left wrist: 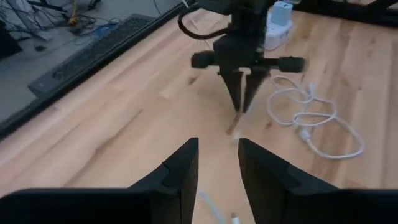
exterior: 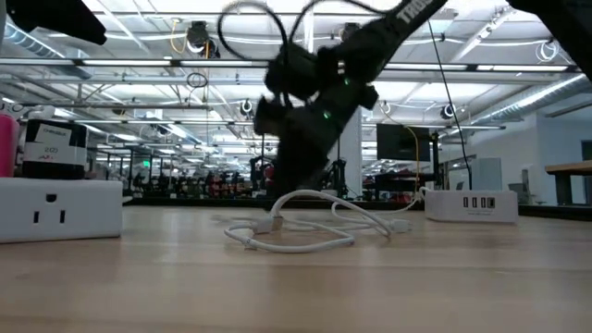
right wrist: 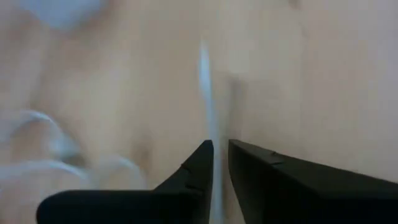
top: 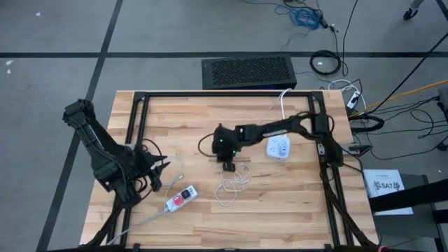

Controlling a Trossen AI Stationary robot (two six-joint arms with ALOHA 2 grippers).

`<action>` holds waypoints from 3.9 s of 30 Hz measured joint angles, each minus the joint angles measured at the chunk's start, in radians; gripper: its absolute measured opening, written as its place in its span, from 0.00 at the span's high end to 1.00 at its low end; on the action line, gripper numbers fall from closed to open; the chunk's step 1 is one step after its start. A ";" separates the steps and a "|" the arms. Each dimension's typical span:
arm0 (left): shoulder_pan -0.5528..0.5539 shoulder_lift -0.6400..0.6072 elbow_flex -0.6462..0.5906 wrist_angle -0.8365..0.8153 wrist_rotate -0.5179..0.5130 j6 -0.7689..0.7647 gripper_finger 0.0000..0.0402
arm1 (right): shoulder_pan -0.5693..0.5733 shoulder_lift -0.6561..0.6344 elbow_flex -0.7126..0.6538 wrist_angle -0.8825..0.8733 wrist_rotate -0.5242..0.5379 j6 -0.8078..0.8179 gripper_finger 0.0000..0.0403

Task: Insert USB
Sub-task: Insert the top right white cable charger into the black adapter charger

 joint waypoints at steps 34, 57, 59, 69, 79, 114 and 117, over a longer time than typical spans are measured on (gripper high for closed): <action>-0.001 0.005 -0.118 0.233 0.118 0.063 0.70 | 0.044 -0.179 -0.195 -0.475 0.251 -0.313 0.62; -0.040 0.009 -0.117 0.340 0.105 0.228 0.70 | 0.047 -0.161 0.259 -0.158 0.083 -0.167 1.00; -0.043 0.009 -0.117 0.357 0.105 0.242 0.70 | 0.041 -0.161 0.307 -0.137 0.084 -0.162 1.00; -0.052 0.011 -0.117 0.367 0.109 0.243 0.70 | -0.043 -0.156 0.479 -0.060 0.092 -0.113 1.00; -0.051 0.013 -0.117 0.366 0.093 0.243 0.70 | -0.120 0.157 0.664 0.016 -0.060 0.002 1.00; -0.051 0.054 -0.117 0.375 0.091 0.237 0.70 | -0.615 -0.109 0.559 -1.039 0.354 -0.493 0.58; -0.051 0.071 -0.117 0.354 0.090 0.237 0.70 | -0.637 -0.108 0.391 -0.945 0.446 -0.544 0.58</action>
